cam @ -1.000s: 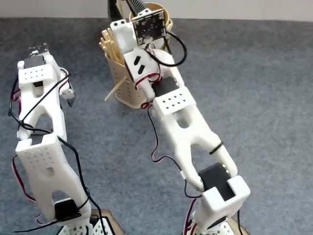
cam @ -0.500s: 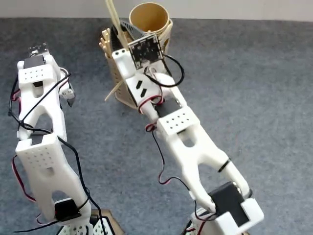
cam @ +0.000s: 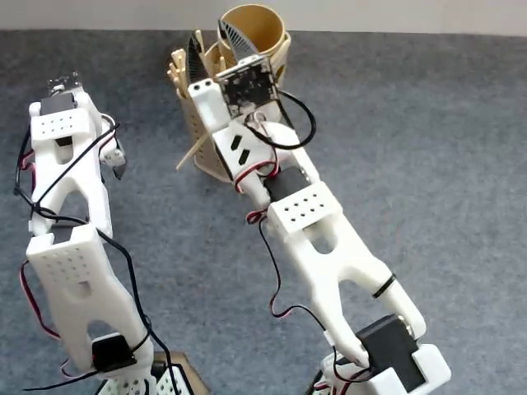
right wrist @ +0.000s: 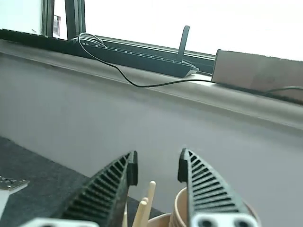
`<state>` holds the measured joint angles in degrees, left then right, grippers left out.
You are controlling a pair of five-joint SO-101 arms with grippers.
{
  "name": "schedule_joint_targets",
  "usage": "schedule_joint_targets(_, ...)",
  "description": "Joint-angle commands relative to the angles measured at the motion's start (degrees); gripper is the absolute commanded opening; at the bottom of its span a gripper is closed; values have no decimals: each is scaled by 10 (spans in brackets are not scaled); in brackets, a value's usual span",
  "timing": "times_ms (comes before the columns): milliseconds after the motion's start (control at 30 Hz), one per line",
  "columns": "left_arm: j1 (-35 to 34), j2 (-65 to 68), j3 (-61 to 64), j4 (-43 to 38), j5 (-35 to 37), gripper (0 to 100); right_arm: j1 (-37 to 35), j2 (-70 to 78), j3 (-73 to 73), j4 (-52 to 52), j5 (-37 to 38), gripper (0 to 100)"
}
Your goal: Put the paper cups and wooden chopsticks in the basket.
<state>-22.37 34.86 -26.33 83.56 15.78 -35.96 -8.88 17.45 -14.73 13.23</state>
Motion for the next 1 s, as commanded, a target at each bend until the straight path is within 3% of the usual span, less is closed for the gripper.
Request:
schedule_joint_targets(0, 9, -14, -8, -6, 1, 122, 10, -58, -75, 103, 46, 143)
schedule_joint_targets(167, 6, -15, -127, 6, 1, 122, 34, -167, -169, 353, 45, 142)
schedule_joint_targets(367, 0, -89, -483, 178, -76, 120, 112, -323, -273, 716, 46, 142)
schedule_joint_targets(533, 3, -204, -604, 188, -134, 119, 144, -426, -201, 945, 46, 133)
schedule_joint_targets(667, 3, -327, -530, 191, -135, 119, 161, -509, -36, 955, 45, 0)
schedule_joint_targets(800, 35, -484, -351, 190, -136, 119, 163, -623, 164, 880, 45, 4)
schedule_joint_targets(967, 87, -699, -35, 174, -138, 119, 164, -784, 414, 785, 44, 4)
